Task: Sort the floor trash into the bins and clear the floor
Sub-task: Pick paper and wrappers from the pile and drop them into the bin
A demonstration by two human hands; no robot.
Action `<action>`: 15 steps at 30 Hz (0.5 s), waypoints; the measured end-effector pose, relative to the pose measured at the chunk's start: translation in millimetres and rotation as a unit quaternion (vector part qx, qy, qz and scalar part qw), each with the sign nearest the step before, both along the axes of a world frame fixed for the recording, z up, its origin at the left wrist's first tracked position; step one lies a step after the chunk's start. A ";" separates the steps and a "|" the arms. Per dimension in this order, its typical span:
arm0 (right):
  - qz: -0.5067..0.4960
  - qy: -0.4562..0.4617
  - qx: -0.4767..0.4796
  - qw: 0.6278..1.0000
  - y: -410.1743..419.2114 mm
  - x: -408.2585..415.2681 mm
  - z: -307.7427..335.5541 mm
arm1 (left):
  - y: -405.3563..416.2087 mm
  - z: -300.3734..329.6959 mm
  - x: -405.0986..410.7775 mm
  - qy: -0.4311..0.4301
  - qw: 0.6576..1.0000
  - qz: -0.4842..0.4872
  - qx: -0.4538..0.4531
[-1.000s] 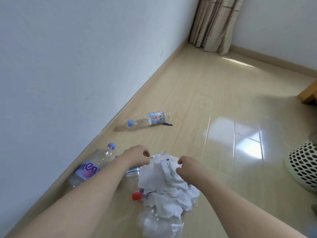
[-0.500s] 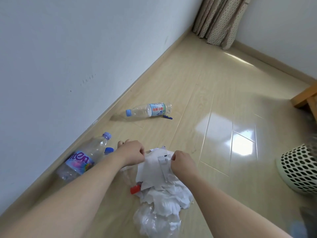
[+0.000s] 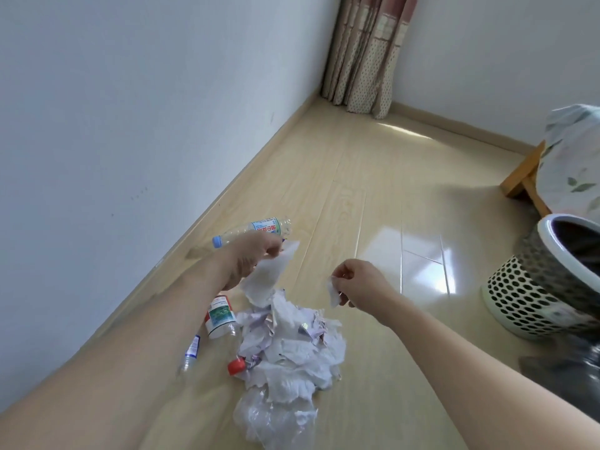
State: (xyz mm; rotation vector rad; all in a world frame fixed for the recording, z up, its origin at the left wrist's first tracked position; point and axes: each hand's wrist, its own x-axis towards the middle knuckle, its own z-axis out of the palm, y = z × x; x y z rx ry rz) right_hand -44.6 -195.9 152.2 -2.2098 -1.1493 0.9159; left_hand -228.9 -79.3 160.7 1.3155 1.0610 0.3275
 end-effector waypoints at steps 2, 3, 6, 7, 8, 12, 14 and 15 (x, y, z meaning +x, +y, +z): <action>0.010 -0.002 0.011 1.000 -12.6 17.6 23.9 | -11.3 24.3 23.8 -0.016 0.999 -0.043 -0.023; 0.008 -0.001 0.019 1.000 -23.2 31.6 37.5 | -20.5 39.6 41.2 -0.035 0.997 -0.064 -0.033; -0.020 0.002 0.047 0.999 -60.6 84.2 70.7 | -48.7 79.5 98.0 -0.093 0.991 -0.095 -0.025; -0.038 0.002 0.056 0.998 -77.0 106.7 80.7 | -59.1 88.8 120.8 -0.099 0.990 -0.100 -0.013; -0.057 0.001 0.063 0.996 -91.9 128.6 88.3 | -68.3 96.4 141.4 -0.098 0.990 -0.104 0.003; -0.154 -0.020 0.094 0.983 -159.2 224.6 112.1 | -116.2 109.2 233.6 -0.096 0.985 -0.141 0.015; -0.204 -0.043 0.114 0.971 -197.8 272.3 116.6 | -149.0 111.4 286.5 -0.097 0.979 -0.178 0.015; -0.227 -0.057 0.120 0.965 -219.8 296.3 114.7 | -167.9 111.0 315.8 -0.098 0.974 -0.206 0.006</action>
